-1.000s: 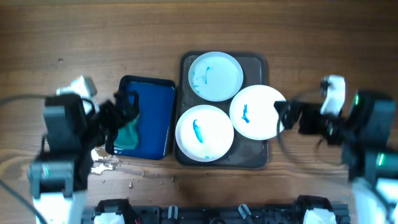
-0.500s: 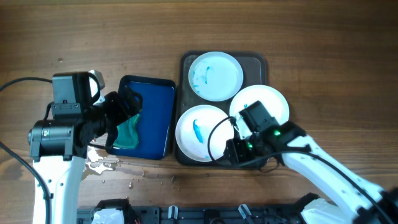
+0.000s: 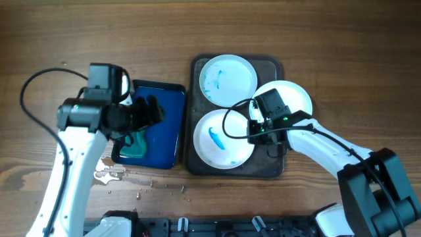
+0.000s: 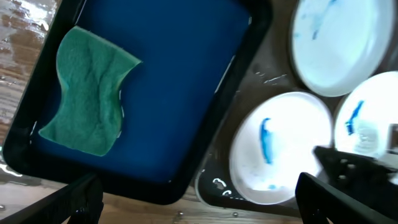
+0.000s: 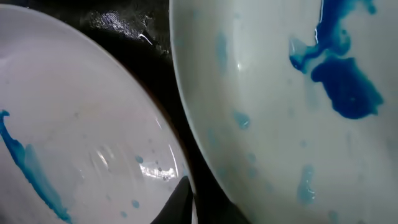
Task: Clean dirty plates on tray and stack at the side
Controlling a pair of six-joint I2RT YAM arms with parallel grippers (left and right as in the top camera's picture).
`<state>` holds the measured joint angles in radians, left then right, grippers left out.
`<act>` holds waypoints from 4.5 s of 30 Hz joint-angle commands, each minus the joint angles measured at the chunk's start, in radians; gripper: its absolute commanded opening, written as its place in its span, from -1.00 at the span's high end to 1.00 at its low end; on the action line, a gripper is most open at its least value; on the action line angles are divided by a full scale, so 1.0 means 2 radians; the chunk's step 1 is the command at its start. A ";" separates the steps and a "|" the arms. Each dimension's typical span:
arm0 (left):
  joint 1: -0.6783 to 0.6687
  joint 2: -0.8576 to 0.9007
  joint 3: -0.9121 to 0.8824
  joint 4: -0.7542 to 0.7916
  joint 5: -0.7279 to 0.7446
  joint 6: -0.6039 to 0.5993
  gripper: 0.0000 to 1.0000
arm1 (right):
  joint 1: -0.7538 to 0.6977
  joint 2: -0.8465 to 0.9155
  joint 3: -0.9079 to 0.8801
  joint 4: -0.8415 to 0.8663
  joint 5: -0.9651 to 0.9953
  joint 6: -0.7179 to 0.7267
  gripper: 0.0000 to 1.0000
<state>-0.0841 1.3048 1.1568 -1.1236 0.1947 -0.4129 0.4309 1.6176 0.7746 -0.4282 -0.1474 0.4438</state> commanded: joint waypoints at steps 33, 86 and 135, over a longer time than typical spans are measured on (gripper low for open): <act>0.010 0.226 -0.079 0.102 -0.158 -0.049 0.01 | -0.005 0.011 0.004 -0.002 0.033 0.001 0.87; -0.204 0.335 -0.001 0.153 0.018 -0.335 0.92 | -0.005 0.011 0.004 -0.012 0.035 0.000 0.69; -0.233 0.268 0.021 0.066 -0.107 -0.264 0.92 | -0.005 0.011 0.004 -0.014 0.035 0.001 0.70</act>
<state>-0.5655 1.8931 1.2110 -0.9611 0.1219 -0.9661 0.4282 1.6180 0.7807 -0.4465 -0.1249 0.4450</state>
